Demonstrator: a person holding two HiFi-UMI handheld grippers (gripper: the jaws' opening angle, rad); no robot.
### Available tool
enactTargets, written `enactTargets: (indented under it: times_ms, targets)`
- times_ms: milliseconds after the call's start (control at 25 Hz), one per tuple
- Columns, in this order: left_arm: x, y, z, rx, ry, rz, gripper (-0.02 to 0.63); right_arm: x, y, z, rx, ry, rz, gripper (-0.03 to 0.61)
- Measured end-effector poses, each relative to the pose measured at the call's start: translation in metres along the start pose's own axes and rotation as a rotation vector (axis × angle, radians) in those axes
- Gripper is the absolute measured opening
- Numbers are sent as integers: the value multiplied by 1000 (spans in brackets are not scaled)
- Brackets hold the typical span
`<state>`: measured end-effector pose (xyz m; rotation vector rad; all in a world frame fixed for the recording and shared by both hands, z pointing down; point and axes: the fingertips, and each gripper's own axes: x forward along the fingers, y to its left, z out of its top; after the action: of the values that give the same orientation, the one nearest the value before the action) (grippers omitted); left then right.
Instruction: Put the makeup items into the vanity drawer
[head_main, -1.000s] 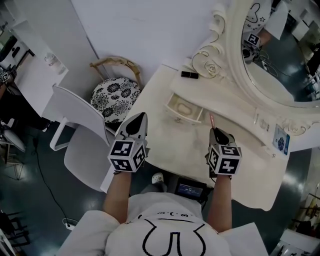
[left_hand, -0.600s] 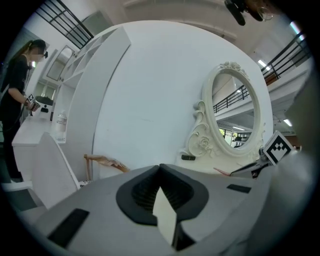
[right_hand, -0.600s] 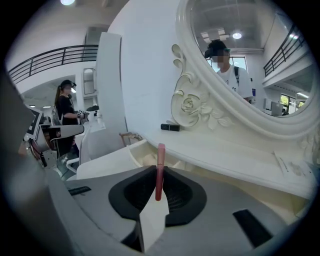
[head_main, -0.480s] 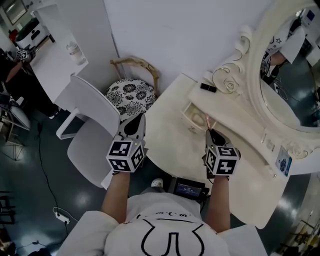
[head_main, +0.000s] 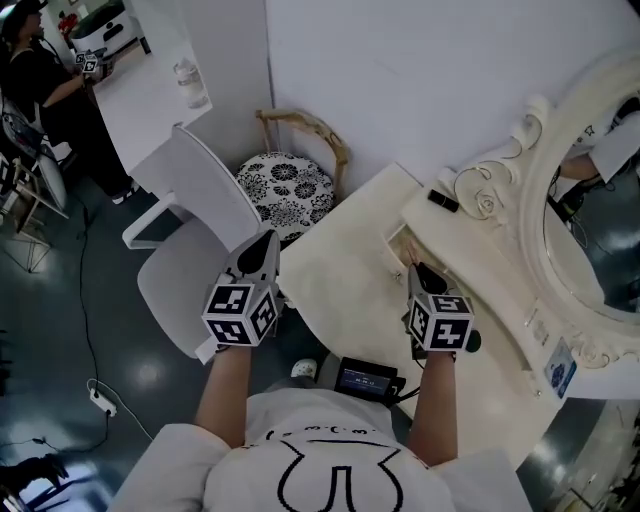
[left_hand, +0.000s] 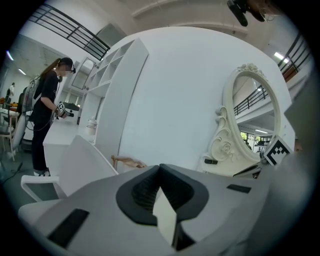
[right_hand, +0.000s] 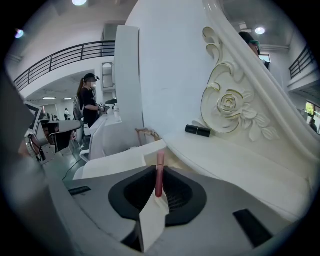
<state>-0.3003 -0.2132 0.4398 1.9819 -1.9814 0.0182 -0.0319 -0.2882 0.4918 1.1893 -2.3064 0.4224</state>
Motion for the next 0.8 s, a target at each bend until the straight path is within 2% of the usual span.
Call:
enactTargets:
  times_ms: [160,480,520,640,800]
  targets:
    - [4,-2,0,-9,-4,18,15,9,-4,-1,-27,18,28,60]
    - [14,-16,-8,1,21,3,15,13,-9,-5,-27,30,38,60]
    - [15,-17,-8,4,24,0,15,11,-10,-5,-28,29,33,59]
    - [14,-22,-8,10,24,-15,15,6,-15,-8,-36,30,2,110]
    - [12,-30,-5,18,21,-46,15,-9,-21,-11,-13,18,-44,124]
